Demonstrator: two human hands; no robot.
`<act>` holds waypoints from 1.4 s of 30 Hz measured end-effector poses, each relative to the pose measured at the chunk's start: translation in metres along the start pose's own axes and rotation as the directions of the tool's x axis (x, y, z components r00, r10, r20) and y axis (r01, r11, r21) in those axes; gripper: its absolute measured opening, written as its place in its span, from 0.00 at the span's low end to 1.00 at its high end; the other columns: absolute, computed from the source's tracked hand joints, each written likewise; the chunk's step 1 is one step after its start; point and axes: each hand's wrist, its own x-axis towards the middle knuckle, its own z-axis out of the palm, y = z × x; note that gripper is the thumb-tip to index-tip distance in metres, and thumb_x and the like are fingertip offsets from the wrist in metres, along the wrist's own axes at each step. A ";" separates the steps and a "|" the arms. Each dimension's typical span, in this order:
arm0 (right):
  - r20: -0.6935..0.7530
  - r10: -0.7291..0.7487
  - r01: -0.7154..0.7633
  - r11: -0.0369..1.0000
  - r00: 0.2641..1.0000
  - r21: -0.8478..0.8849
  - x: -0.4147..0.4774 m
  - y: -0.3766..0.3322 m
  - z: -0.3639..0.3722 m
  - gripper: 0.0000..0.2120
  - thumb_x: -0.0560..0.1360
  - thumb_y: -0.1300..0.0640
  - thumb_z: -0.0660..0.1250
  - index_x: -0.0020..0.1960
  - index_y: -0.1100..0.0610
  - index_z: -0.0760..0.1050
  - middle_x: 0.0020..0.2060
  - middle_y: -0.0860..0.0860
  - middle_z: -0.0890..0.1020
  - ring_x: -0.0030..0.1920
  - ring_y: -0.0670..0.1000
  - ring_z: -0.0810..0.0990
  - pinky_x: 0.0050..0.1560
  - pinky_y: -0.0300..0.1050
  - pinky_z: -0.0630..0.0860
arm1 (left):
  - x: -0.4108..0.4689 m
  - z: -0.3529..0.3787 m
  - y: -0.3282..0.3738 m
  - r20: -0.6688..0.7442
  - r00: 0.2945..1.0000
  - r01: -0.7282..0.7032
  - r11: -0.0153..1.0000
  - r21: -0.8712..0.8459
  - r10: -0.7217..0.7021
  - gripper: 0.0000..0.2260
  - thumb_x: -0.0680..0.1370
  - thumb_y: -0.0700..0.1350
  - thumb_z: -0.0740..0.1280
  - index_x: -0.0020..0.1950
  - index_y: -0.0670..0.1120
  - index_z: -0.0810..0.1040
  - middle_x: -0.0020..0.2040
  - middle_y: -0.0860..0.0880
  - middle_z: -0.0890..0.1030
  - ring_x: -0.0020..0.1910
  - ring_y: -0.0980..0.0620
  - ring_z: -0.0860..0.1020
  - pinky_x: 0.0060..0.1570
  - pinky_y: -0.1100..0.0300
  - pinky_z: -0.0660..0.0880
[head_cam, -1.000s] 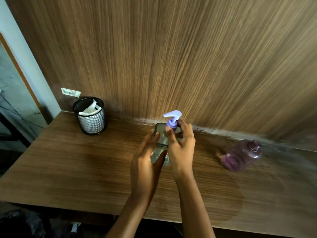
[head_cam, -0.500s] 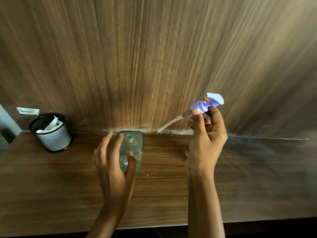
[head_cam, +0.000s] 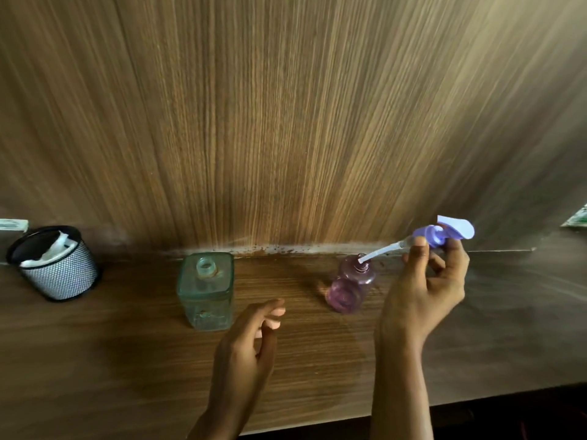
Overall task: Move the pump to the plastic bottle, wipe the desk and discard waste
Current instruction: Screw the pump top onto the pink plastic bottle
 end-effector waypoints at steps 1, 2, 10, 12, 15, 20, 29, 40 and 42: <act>0.000 -0.001 0.001 1.000 1.000 -0.006 0.000 0.002 0.000 0.09 0.74 0.56 0.63 0.52 0.44 0.71 0.49 0.67 0.76 0.44 0.49 0.75 0.48 0.48 0.76 | 0.000 0.000 0.000 -0.002 1.000 0.000 1.000 0.000 0.000 0.17 0.74 0.48 0.58 0.58 0.67 0.71 0.56 0.66 0.77 0.49 0.64 0.79 0.46 0.67 0.76; 0.000 -0.005 0.005 1.000 1.000 -0.010 0.000 0.003 0.000 0.08 0.74 0.56 0.63 0.52 0.46 0.72 0.48 0.66 0.76 0.43 0.48 0.74 0.47 0.47 0.76 | 0.000 0.000 0.000 -0.002 1.000 -0.006 1.000 -0.001 0.006 0.17 0.73 0.48 0.58 0.57 0.67 0.71 0.56 0.66 0.77 0.48 0.64 0.79 0.45 0.66 0.77; 0.040 -0.016 0.017 0.999 0.999 -0.030 0.003 0.010 -0.001 0.09 0.75 0.58 0.63 0.50 0.45 0.72 0.49 0.65 0.75 0.41 0.43 0.74 0.48 0.45 0.76 | 0.003 -0.001 0.002 0.030 0.997 0.066 0.997 -0.032 -0.065 0.18 0.73 0.46 0.62 0.54 0.70 0.72 0.53 0.68 0.78 0.46 0.64 0.80 0.44 0.63 0.78; 0.087 -0.021 0.027 0.998 0.996 -0.061 0.001 0.017 -0.001 0.07 0.75 0.59 0.64 0.50 0.48 0.72 0.50 0.65 0.76 0.40 0.41 0.74 0.46 0.37 0.73 | 0.003 0.000 -0.001 0.027 0.996 0.086 0.995 -0.042 -0.085 0.25 0.74 0.37 0.64 0.53 0.70 0.72 0.52 0.66 0.79 0.46 0.63 0.80 0.43 0.64 0.77; 0.160 0.000 0.021 0.991 0.987 -0.131 -0.004 0.031 0.002 0.10 0.74 0.57 0.63 0.54 0.56 0.74 0.49 0.59 0.77 0.45 0.52 0.77 0.48 0.42 0.74 | 0.003 0.003 -0.005 0.023 0.994 0.111 0.992 -0.065 -0.110 0.29 0.74 0.31 0.64 0.53 0.69 0.74 0.51 0.63 0.80 0.44 0.61 0.81 0.40 0.65 0.78; 0.261 0.120 -0.042 0.957 0.958 -0.287 -0.005 0.060 0.005 0.15 0.74 0.65 0.65 0.59 0.58 0.75 0.50 0.54 0.80 0.51 0.57 0.78 0.55 0.60 0.75 | 0.003 0.009 -0.011 0.011 0.974 0.223 0.953 -0.207 -0.226 0.27 0.75 0.30 0.62 0.50 0.66 0.77 0.46 0.62 0.83 0.40 0.58 0.82 0.42 0.66 0.77; 0.346 0.138 0.027 0.902 0.928 -0.431 -0.009 0.086 0.010 0.14 0.72 0.62 0.66 0.58 0.58 0.77 0.42 0.54 0.82 0.49 0.62 0.78 0.51 0.58 0.75 | 0.000 0.018 -0.007 0.125 0.942 0.336 0.902 -0.271 -0.313 0.22 0.76 0.30 0.60 0.47 0.59 0.78 0.43 0.61 0.83 0.38 0.59 0.81 0.44 0.59 0.78; 0.374 0.220 -0.021 0.883 0.901 -0.470 -0.023 0.090 0.007 0.35 0.63 0.65 0.75 0.68 0.55 0.68 0.60 0.54 0.77 0.61 0.55 0.74 0.61 0.52 0.71 | 0.004 0.013 -0.006 0.117 0.959 0.278 0.932 -0.235 -0.257 0.20 0.76 0.32 0.62 0.49 0.60 0.76 0.46 0.66 0.81 0.44 0.62 0.80 0.43 0.68 0.75; 0.403 0.217 -0.001 0.882 0.889 -0.472 -0.029 0.084 0.009 0.33 0.62 0.64 0.75 0.66 0.56 0.70 0.58 0.55 0.78 0.59 0.56 0.75 0.60 0.52 0.71 | 0.004 0.011 -0.005 0.097 0.961 0.274 0.937 -0.218 -0.259 0.22 0.74 0.31 0.63 0.49 0.61 0.76 0.46 0.67 0.81 0.47 0.64 0.79 0.42 0.73 0.73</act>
